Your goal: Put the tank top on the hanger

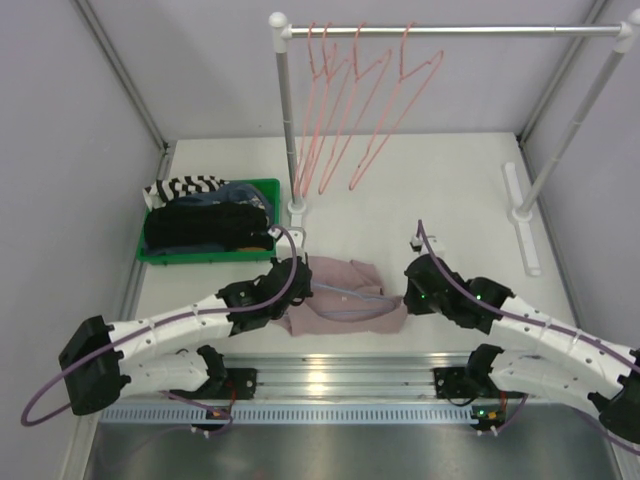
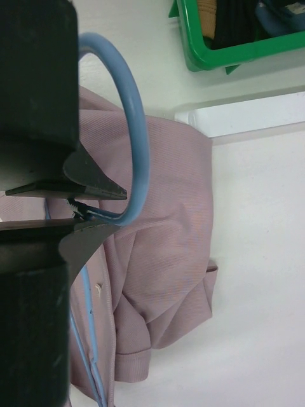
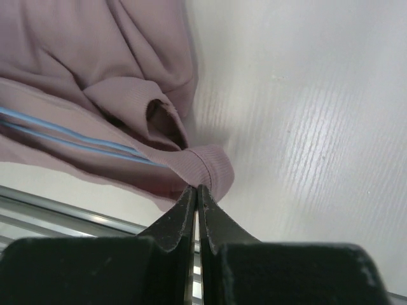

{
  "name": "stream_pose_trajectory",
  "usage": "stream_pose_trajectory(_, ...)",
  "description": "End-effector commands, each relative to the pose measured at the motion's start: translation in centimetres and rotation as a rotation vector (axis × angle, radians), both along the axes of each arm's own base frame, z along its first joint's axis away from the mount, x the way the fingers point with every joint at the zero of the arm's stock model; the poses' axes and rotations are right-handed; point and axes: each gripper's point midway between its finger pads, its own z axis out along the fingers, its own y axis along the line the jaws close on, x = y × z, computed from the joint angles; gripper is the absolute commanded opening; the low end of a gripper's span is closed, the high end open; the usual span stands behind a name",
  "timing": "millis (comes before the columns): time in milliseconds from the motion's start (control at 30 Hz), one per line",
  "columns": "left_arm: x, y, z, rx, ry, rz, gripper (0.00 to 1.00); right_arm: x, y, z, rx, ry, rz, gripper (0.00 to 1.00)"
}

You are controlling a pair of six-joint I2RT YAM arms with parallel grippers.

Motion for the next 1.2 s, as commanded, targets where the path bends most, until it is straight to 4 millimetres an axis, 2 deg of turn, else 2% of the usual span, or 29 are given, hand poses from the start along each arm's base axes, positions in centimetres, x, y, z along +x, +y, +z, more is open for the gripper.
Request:
stream_pose_trajectory(0, 0.8, -1.4, 2.5, -0.077, -0.035, 0.006, 0.0, 1.2, 1.6, 4.0, 0.052, -0.075, -0.002, 0.0)
stream_pose_trajectory(133, 0.9, -2.0, 3.3, -0.101, -0.046, 0.006, 0.0, 1.4, 3.6, 5.7, 0.069, -0.088, 0.035, 0.0)
stream_pose_trajectory(433, 0.4, -3.6, 4.6, -0.113, -0.088, 0.028, 0.0, 1.3, 6.0, 7.3, 0.083, -0.096, 0.07, 0.0)
stream_pose_trajectory(500, 0.3, -3.9, 5.0, -0.113, -0.1, 0.035, 0.0, 1.4, 6.1, 7.5, 0.073, -0.1, 0.069, 0.0)
stream_pose_trajectory(800, -0.1, -4.3, 7.5, -0.116, -0.132, 0.053, 0.0, 1.6, 7.0, 10.7, 0.105, -0.146, 0.077, 0.0)
stream_pose_trajectory(933, -0.4, -4.6, 8.0, -0.115, -0.142, 0.048, 0.0, 1.7, 7.5, 12.4, 0.134, -0.164, 0.081, 0.0)
stream_pose_trajectory(1033, -0.5, -4.3, 8.7, -0.106, -0.15, 0.059, 0.0, 1.7, 7.2, 12.6, 0.119, -0.168, 0.078, 0.0)
stream_pose_trajectory(1067, -0.7, -4.2, 9.1, -0.11, -0.155, 0.056, 0.0, 1.6, 7.1, 12.6, 0.112, -0.169, 0.088, 0.02)
stream_pose_trajectory(1167, -1.0, -3.8, 10.3, -0.111, -0.165, 0.051, 0.0, 1.4, 6.9, 12.9, 0.119, -0.197, 0.129, 0.19)
